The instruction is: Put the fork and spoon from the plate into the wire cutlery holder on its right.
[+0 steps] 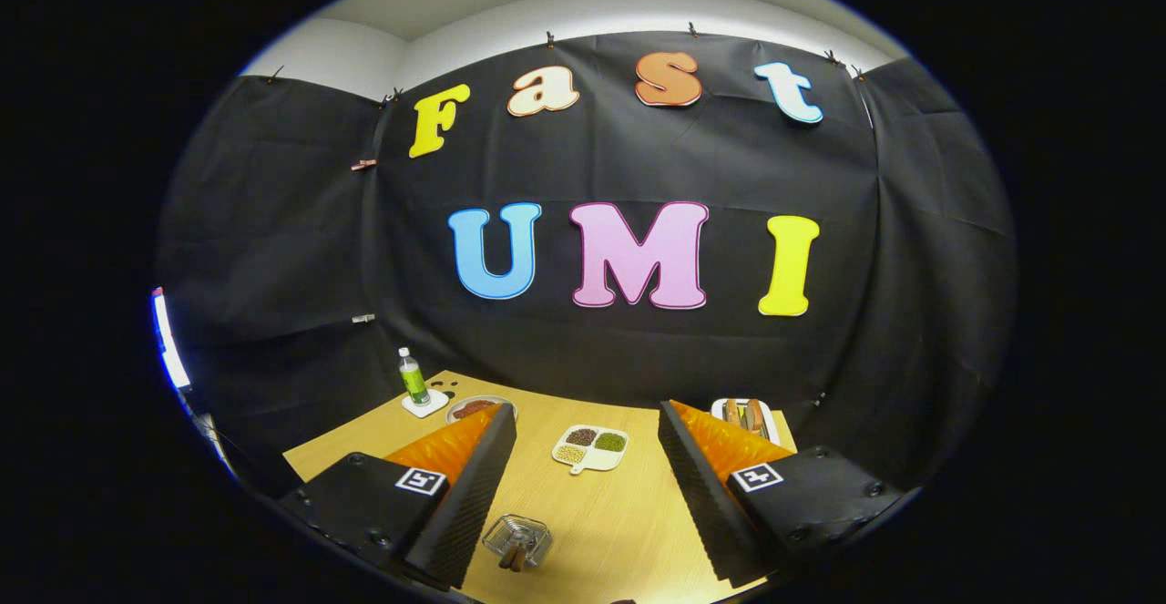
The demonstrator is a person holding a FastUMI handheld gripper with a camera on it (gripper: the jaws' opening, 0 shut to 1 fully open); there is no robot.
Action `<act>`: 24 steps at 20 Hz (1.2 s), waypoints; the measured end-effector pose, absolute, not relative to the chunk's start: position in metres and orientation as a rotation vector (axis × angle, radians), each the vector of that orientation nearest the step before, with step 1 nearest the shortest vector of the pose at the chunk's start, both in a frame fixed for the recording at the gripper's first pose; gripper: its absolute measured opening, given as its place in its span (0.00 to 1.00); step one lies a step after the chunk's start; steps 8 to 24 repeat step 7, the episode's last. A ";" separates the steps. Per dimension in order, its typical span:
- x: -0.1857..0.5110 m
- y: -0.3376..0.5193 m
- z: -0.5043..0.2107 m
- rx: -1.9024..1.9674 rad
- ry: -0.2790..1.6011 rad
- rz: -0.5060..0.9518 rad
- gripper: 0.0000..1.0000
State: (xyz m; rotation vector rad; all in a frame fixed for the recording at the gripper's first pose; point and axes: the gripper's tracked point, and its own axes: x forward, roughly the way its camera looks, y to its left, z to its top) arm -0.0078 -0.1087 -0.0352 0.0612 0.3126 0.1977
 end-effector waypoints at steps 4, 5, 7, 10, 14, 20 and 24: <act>-0.007 -0.101 -0.036 0.052 0.323 0.202 0.97; -0.008 -0.099 -0.034 0.050 0.318 0.207 0.97; -0.010 -0.094 -0.032 0.043 0.313 0.225 0.97; -0.010 -0.094 -0.032 0.043 0.313 0.225 0.97; -0.010 -0.094 -0.032 0.043 0.313 0.225 0.97; -0.010 -0.094 -0.032 0.043 0.313 0.225 0.97; -0.010 -0.094 -0.032 0.043 0.313 0.225 0.97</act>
